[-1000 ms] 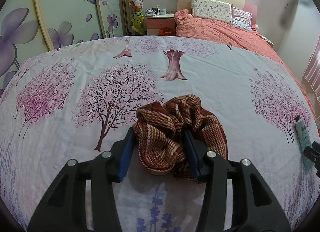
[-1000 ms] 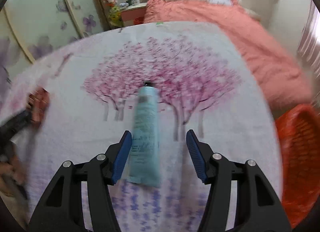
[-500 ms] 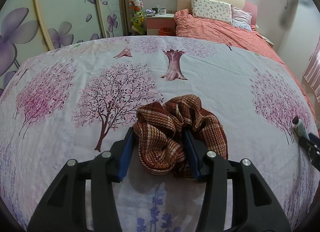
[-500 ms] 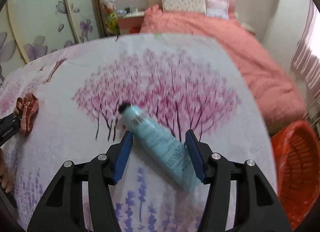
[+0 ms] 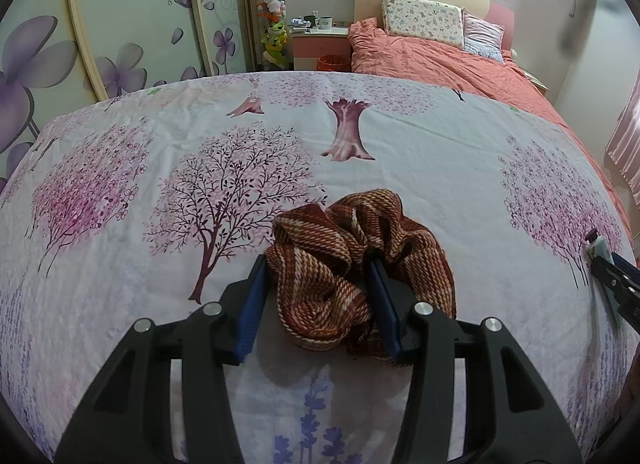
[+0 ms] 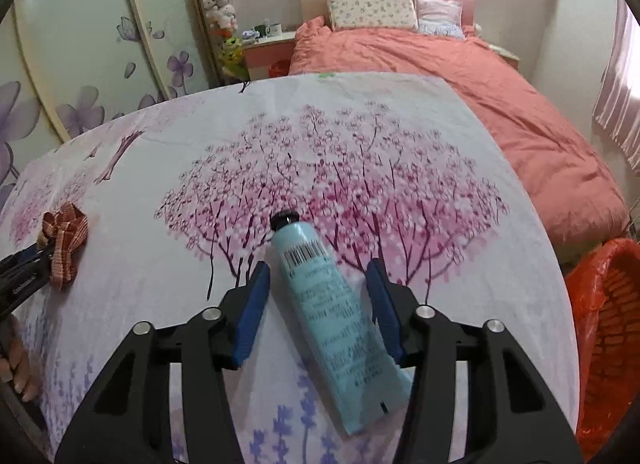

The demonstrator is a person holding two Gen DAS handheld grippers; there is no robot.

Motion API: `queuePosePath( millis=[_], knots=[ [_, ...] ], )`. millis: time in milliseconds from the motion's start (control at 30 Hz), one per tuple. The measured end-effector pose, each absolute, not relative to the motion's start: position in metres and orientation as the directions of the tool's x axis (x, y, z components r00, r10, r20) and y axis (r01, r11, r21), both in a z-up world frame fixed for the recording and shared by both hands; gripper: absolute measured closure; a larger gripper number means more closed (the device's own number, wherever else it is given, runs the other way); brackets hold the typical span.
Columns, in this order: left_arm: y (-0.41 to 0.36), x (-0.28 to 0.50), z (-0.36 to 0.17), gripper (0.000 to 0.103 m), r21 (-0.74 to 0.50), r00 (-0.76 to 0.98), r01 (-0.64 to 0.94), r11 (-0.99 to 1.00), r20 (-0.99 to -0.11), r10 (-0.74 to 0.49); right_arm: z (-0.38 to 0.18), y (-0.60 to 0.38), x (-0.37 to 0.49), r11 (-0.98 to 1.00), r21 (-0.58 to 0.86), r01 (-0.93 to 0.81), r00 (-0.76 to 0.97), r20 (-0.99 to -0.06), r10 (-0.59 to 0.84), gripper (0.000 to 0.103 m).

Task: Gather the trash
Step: 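Grasp the light-blue hand cream tube with the right tool while the left tool holds the scrunchie, then carry the scrunchie and cream tube over the orange basket with both tools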

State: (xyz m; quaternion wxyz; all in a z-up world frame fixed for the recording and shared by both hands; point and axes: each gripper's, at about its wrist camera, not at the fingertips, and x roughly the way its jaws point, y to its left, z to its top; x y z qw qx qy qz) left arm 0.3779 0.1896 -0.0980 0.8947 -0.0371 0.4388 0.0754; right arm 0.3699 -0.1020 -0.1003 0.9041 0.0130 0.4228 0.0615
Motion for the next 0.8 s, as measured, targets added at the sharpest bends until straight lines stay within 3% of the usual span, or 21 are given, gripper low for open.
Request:
queuePosePath(
  millis=[100,233,400,567,800],
  knots=[
    [0.190,0.378,-0.098,0.054,0.000,0.604,-0.168,0.986,-0.791,0.102,-0.100,-0.098,0.373,0.993,0.057,-0.107,0.634,-0.765,0.113,0.061],
    [0.191,0.377,-0.098,0.054,-0.009,0.606,-0.167,0.986,-0.790,0.096,-0.100,-0.094,0.372,0.993,0.034,-0.113,0.637,-0.765,0.098,0.075],
    [0.196,0.374,-0.098,0.054,-0.071,0.623,-0.162,0.984,-0.781,0.046,-0.101,-0.096,0.368,0.993,0.040,-0.107,0.636,-0.765,0.099,0.074],
    [0.196,0.372,-0.097,0.076,-0.089,0.633,-0.147,0.985,-0.774,0.024,-0.101,-0.098,0.367,0.993,0.043,-0.106,0.637,-0.764,0.101,0.075],
    [0.192,0.357,-0.089,0.082,-0.094,0.671,-0.114,0.989,-0.742,0.007,-0.096,-0.108,0.348,0.988,0.110,-0.105,0.652,-0.743,0.152,0.075]
  ],
)
